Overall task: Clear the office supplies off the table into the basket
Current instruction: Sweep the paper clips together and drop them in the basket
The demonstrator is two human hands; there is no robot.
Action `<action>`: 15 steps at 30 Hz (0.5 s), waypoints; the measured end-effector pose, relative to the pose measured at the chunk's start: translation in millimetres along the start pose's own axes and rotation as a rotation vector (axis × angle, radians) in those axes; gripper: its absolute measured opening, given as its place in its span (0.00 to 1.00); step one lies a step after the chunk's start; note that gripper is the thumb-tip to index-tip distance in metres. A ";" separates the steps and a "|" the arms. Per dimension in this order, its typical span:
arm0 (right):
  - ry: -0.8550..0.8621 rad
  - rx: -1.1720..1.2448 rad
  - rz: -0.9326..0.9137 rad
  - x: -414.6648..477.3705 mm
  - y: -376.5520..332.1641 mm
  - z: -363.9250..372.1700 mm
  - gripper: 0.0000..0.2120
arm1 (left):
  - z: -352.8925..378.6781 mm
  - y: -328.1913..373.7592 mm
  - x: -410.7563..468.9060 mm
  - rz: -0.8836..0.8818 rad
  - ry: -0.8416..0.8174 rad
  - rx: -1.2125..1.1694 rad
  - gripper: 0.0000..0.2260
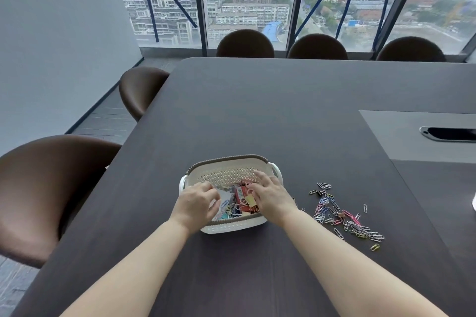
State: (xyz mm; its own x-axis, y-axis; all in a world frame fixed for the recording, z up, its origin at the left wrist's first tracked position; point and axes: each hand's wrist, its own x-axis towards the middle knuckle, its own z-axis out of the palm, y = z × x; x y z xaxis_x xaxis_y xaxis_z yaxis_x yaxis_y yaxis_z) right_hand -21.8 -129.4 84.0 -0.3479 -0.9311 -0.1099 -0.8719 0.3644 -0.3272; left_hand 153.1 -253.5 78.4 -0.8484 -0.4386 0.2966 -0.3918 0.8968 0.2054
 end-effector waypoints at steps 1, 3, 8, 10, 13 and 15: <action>0.009 0.020 -0.019 -2.4 1.7 -0.2 0.19 | 0.2 2.0 -0.3 -0.004 0.001 0.006 0.14; 0.038 0.063 -0.050 -9.0 5.7 -2.1 0.23 | -0.5 7.3 0.2 -0.008 0.003 0.018 0.13; 0.337 0.101 -0.024 -35.7 35.1 -1.1 0.25 | 7.8 34.4 11.9 0.044 0.074 0.000 0.13; 0.412 0.103 0.054 -49.5 57.3 3.3 0.25 | 16.7 53.9 21.2 0.096 0.109 0.007 0.13; 0.384 0.081 0.205 -74.0 94.9 7.9 0.25 | 35.7 91.1 34.2 0.227 0.143 -0.028 0.13; 0.333 0.058 0.307 -93.4 119.3 10.2 0.25 | 51.3 118.4 39.7 0.321 0.124 -0.067 0.14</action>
State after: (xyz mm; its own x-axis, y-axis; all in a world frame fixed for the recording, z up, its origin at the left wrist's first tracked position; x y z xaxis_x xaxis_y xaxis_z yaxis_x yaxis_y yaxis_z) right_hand -89.9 0.8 45.7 -0.6872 -0.7203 0.0946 -0.6938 0.6121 -0.3795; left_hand 54.8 -161.7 66.6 -0.8734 -0.1418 0.4658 -0.0838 0.9862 0.1431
